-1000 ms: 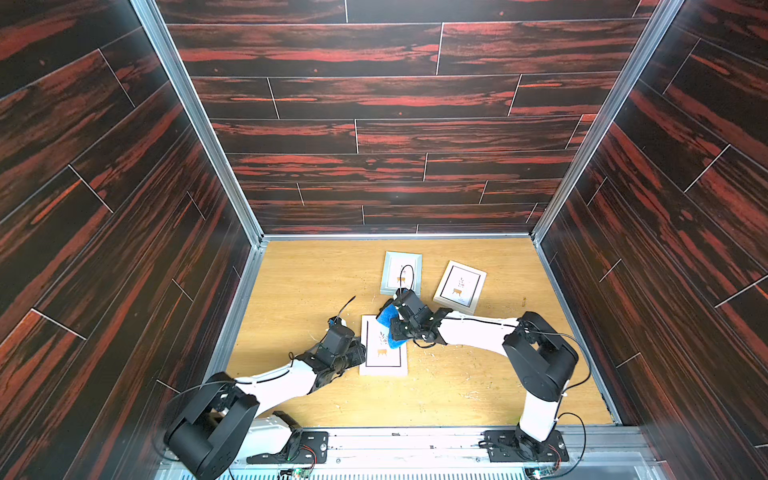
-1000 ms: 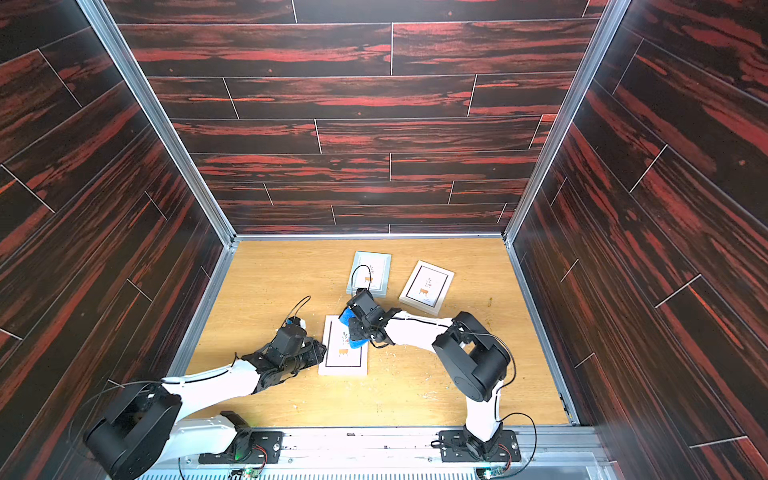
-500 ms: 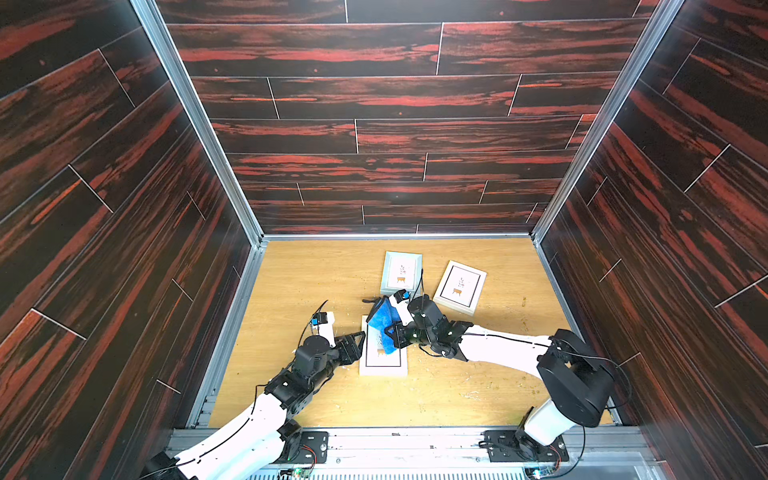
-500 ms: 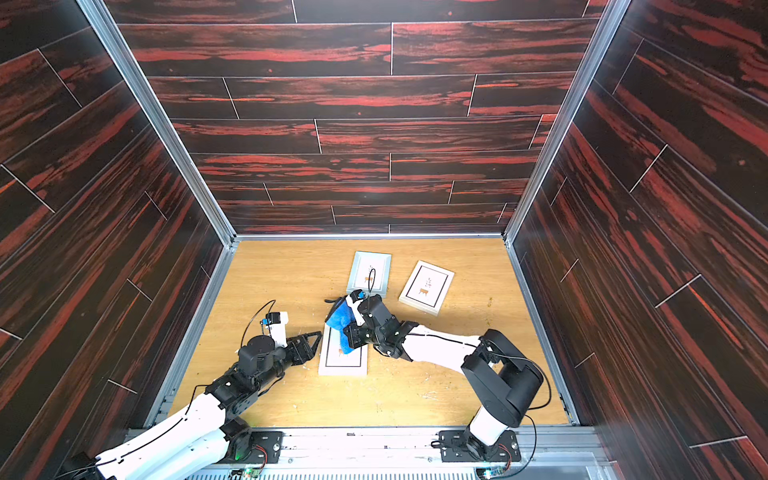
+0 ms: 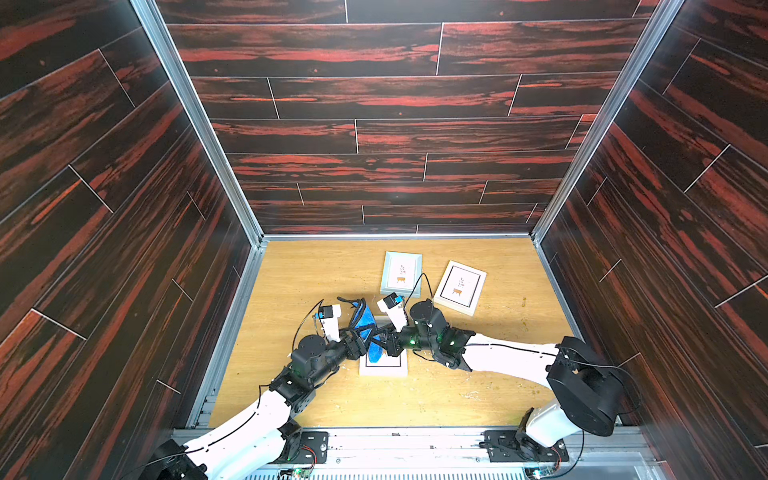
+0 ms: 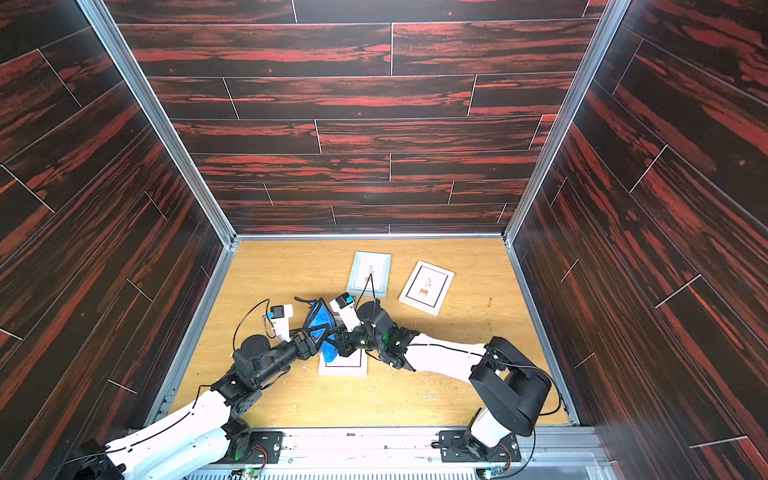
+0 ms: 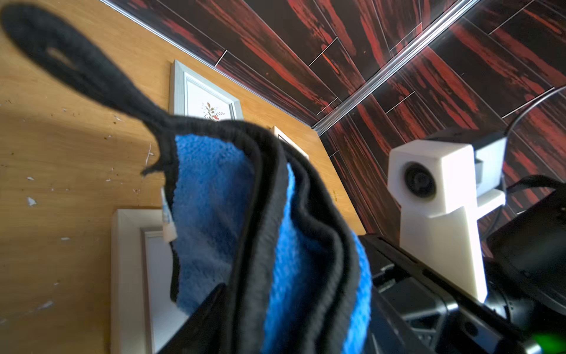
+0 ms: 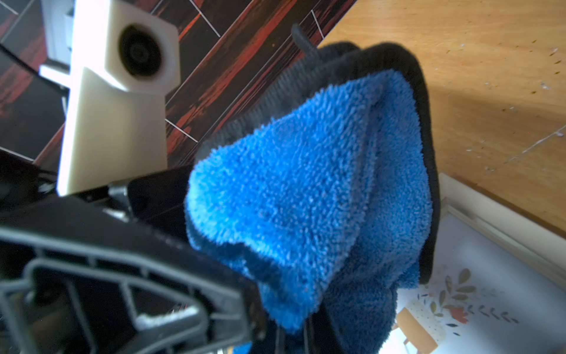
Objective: Wipe the picture frame with a cloth
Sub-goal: Adjust the cleaning item, then wipe the dirt from the picture frame.
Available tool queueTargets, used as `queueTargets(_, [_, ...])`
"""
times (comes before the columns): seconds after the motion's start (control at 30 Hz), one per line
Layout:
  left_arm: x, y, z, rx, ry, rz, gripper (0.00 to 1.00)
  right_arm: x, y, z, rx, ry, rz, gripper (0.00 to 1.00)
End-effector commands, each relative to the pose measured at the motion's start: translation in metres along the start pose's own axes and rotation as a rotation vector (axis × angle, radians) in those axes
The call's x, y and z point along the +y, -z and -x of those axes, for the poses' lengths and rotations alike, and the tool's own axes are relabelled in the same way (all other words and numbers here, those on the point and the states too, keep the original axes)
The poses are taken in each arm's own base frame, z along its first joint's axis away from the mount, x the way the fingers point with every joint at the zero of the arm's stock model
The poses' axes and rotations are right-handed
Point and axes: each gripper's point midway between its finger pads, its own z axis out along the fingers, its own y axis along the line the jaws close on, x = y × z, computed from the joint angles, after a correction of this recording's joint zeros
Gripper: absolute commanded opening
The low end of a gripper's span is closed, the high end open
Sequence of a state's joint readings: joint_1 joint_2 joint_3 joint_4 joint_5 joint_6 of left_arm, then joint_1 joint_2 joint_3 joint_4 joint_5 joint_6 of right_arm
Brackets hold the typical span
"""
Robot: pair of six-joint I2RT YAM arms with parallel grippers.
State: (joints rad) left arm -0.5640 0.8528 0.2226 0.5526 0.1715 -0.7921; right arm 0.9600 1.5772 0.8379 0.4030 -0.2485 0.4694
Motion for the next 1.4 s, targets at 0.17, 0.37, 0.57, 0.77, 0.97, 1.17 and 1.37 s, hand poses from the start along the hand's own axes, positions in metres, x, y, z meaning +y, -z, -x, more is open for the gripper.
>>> queueTargets(0.17, [-0.011,0.001,0.008,-0.028,0.001,-0.048,0.44,0.036,0.013,0.006,-0.063,0.082,0.141,0.0])
queueTargets(0.37, [-0.017,-0.006,0.005,0.003,0.002,-0.074,0.21,0.029,0.006,0.009,-0.061,0.073,0.091,0.01])
queueTargets(0.57, [0.006,-0.001,0.014,-0.022,-0.012,0.067,0.04,0.01,0.014,0.016,-0.085,0.062,-0.044,0.27])
queueTargets(0.77, [0.042,0.03,0.042,-0.094,-0.031,0.291,0.0,-0.014,0.03,0.02,-0.104,0.051,-0.206,0.47])
queueTargets(0.97, [0.084,0.068,0.063,-0.106,-0.083,0.612,0.0,-0.067,0.042,0.008,-0.057,-0.053,-0.45,0.52])
queueTargets(1.17, [0.107,0.069,0.06,-0.027,-0.099,0.746,0.0,-0.122,0.05,-0.034,0.084,-0.182,-0.708,0.52])
queueTargets(1.37, [0.116,0.03,0.033,0.123,-0.041,0.67,0.0,-0.139,0.04,-0.068,0.18,-0.251,-0.746,0.52])
